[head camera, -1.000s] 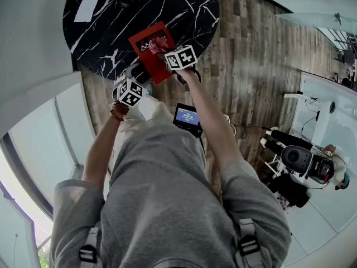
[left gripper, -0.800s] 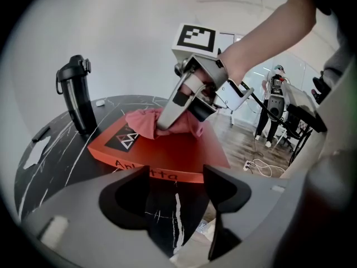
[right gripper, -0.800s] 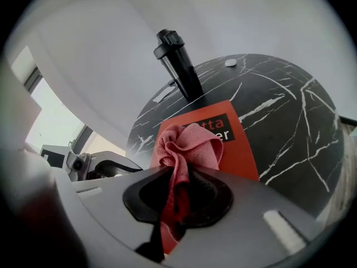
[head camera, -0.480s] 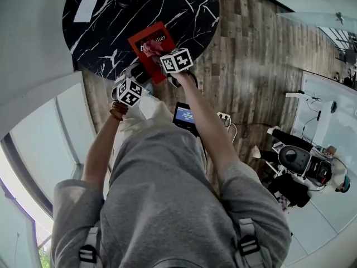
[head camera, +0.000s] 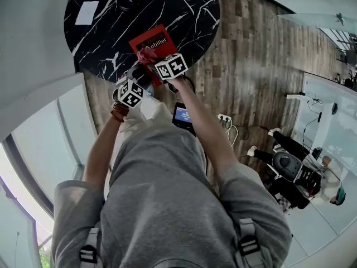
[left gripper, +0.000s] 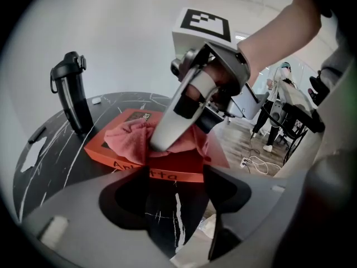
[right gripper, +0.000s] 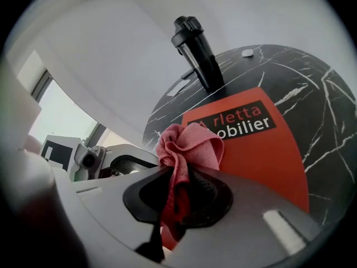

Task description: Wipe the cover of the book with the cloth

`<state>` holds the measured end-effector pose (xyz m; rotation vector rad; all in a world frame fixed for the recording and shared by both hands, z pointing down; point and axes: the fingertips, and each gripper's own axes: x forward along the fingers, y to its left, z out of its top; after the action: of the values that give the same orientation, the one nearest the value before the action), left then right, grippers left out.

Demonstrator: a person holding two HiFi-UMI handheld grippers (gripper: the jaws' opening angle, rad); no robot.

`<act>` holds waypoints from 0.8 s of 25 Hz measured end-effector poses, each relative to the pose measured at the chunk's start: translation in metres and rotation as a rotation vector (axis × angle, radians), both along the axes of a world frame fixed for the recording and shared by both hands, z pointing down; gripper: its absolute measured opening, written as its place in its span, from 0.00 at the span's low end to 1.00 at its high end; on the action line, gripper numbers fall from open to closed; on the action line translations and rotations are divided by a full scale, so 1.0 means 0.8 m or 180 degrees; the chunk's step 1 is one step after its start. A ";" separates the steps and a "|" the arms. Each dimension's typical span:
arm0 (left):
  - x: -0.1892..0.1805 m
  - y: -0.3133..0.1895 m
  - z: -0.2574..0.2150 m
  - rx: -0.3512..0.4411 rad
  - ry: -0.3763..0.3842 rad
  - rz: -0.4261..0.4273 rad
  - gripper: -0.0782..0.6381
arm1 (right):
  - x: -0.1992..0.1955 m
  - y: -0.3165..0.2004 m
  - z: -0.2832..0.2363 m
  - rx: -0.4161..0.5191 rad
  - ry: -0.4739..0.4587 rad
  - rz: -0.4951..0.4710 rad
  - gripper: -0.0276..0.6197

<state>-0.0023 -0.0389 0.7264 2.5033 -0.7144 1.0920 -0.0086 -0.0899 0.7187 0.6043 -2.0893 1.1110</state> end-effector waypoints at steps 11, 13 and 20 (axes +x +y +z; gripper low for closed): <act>-0.023 -0.006 0.002 -0.0050 0.0058 -0.0199 0.52 | -0.036 0.015 -0.051 -0.0595 -0.0930 0.0137 0.14; -0.033 -0.013 0.000 -0.0032 0.0065 -0.0239 0.52 | -0.027 -0.004 -0.071 -0.0349 -0.0986 0.0184 0.14; -0.057 -0.051 -0.010 0.0041 0.0104 -0.0337 0.52 | 0.078 -0.115 -0.079 0.0540 -0.0179 0.0740 0.14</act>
<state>-0.0479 -0.0796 0.7183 2.4574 -0.8370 1.0104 0.0540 -0.1821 0.6558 0.9270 -2.2192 1.0936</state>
